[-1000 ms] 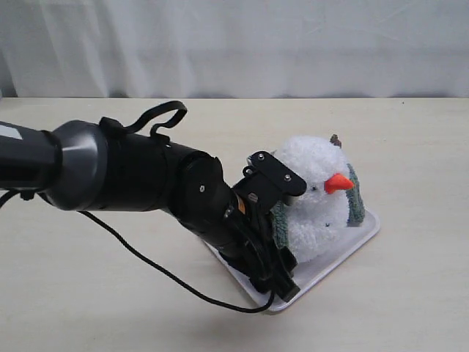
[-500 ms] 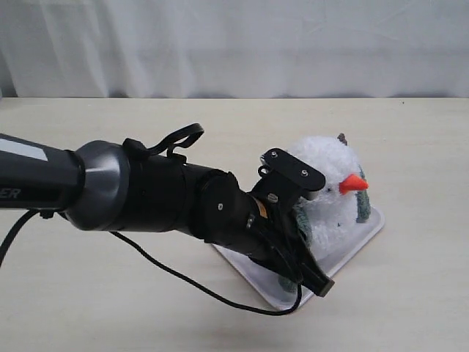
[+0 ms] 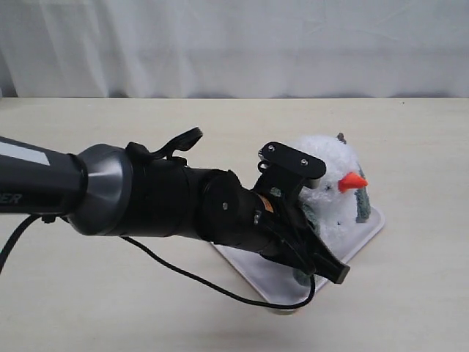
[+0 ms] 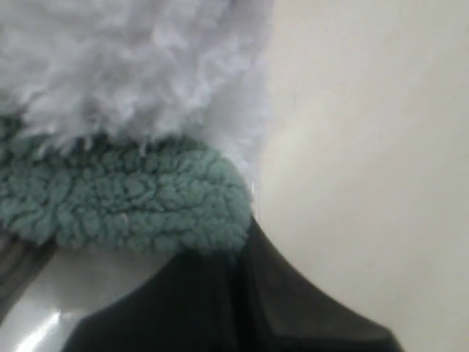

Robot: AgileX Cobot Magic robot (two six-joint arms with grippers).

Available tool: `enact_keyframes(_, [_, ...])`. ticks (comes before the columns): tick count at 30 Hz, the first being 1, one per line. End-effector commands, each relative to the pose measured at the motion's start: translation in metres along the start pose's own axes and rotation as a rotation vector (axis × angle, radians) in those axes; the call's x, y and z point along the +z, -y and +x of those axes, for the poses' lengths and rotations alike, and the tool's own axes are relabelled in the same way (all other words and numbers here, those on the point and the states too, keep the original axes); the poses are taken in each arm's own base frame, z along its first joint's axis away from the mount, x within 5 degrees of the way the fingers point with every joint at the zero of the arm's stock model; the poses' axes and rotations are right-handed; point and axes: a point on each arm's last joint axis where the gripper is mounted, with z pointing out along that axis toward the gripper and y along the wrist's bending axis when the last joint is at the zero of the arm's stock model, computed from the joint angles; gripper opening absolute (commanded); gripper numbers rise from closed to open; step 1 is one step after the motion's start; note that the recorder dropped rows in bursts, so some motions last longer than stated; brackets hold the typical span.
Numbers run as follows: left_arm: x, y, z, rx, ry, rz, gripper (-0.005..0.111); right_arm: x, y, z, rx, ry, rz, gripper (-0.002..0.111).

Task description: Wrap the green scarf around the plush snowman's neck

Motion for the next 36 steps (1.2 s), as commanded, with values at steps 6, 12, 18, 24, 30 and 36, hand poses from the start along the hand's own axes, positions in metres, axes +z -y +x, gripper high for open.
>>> enact_keyframes(6, [-0.003, 0.016, -0.005, 0.005, 0.043, 0.022, 0.000, -0.001, 0.000, 0.001, 0.001, -0.005, -0.002, 0.004])
enact_keyframes(12, [-0.006, 0.021, -0.023, 0.000, 0.098, 0.036, 0.000, -0.001, 0.000, 0.001, 0.001, -0.005, -0.002, 0.004])
enact_keyframes(18, [-0.004, 0.022, -0.020, 0.038, 0.062, 0.045, 0.014, -0.001, 0.000, 0.001, 0.005, -0.005, -0.002, 0.004])
enact_keyframes(24, [0.001, 0.021, -0.016, 0.033, 0.040, 0.045, 0.052, -0.001, 0.000, 0.002, 0.014, -0.007, -0.003, 0.004])
enact_keyframes(30, [0.002, 0.025, -0.015, 0.014, 0.021, 0.061, 0.055, -0.001, 0.000, 0.002, 0.014, -0.007, -0.003, 0.004])
enact_keyframes(36, [0.001, 0.052, -0.009, 0.062, 0.004, 0.112, 0.055, -0.001, 0.000, 0.001, 0.015, -0.005, -0.002, 0.004])
